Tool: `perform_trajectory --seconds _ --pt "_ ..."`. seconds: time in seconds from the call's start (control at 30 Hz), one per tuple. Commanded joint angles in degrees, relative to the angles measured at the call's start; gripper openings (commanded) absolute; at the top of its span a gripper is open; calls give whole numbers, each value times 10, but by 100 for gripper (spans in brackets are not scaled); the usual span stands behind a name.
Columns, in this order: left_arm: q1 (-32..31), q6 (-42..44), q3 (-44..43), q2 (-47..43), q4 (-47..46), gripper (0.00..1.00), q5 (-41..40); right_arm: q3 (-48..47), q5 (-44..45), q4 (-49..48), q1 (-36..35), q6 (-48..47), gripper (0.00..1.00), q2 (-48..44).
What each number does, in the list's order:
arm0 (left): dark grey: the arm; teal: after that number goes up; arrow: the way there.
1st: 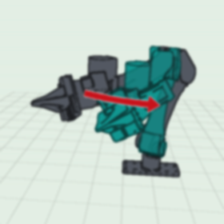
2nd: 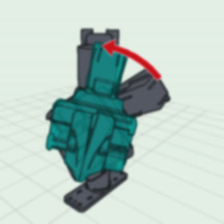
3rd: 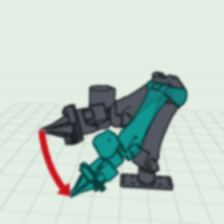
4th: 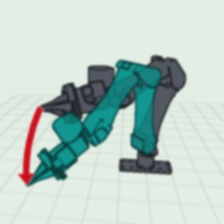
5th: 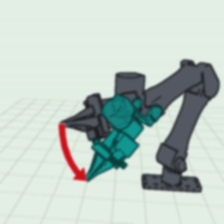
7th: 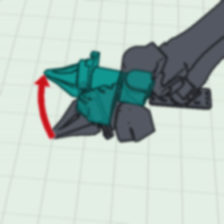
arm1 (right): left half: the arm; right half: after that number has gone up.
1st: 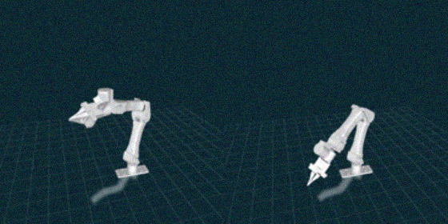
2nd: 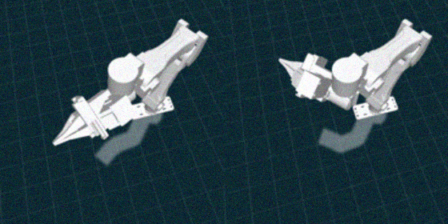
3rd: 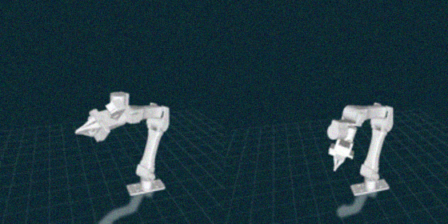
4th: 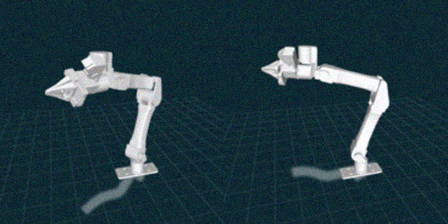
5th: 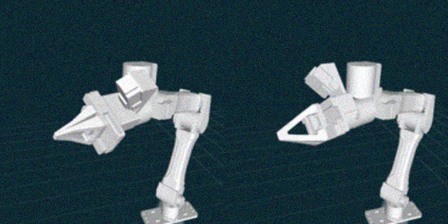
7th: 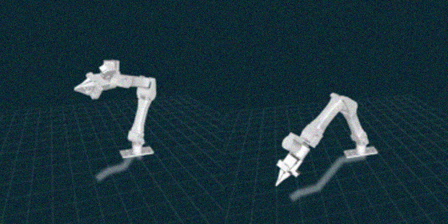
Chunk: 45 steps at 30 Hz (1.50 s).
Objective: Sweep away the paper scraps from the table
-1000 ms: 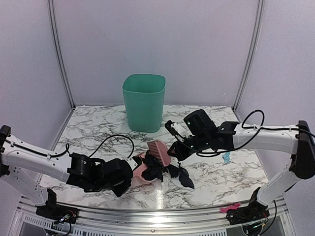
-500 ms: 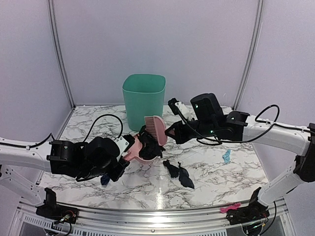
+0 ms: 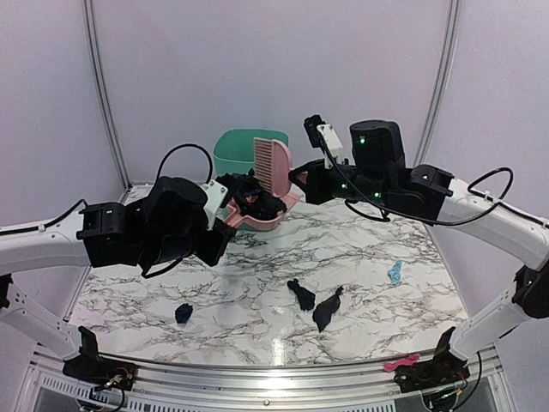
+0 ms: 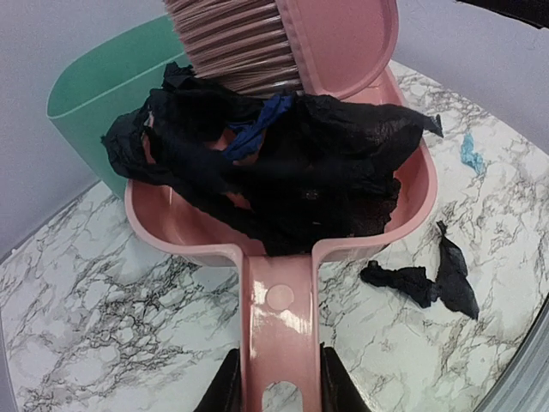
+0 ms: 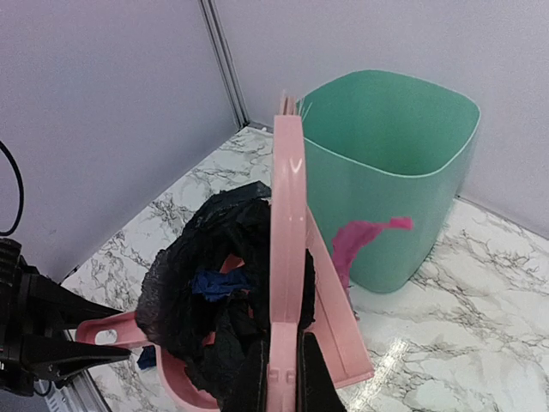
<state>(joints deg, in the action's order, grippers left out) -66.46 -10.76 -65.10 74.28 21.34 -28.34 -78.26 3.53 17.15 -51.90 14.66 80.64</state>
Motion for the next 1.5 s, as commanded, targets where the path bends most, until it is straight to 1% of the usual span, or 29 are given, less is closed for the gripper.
perform_trajectory --seconds 0.0,0.23,0.5,0.67,0.83,1.0,1.17,1.23,1.33,1.47 --pt "23 31 -59 29 -26 0 12 -56 38 -9 -4 -32 0 16" --pt "47 45 -126 62 -20 0 23 -106 63 -4 12 -49 0 31" --pt "78 69 -204 110 -19 0 58 -129 82 -13 31 -63 0 38" --pt "115 70 -251 150 -20 0 100 -151 96 -31 45 -76 0 60" --pt "162 59 -304 190 -20 0 166 -190 115 -52 52 -99 0 103" --pt "209 29 -345 234 -20 0 228 -252 134 -48 58 -120 0 166" --pt "255 -20 -360 264 -23 0 279 -312 164 -37 64 -141 0 234" --pt "273 -48 -369 277 -24 0 321 -340 177 -33 68 -145 0 258" --pt "289 -80 -386 293 -28 0 361 -393 191 -28 69 -166 0 290" --pt "302 -141 -412 317 -29 0 388 -464 203 -17 69 -184 0 326"
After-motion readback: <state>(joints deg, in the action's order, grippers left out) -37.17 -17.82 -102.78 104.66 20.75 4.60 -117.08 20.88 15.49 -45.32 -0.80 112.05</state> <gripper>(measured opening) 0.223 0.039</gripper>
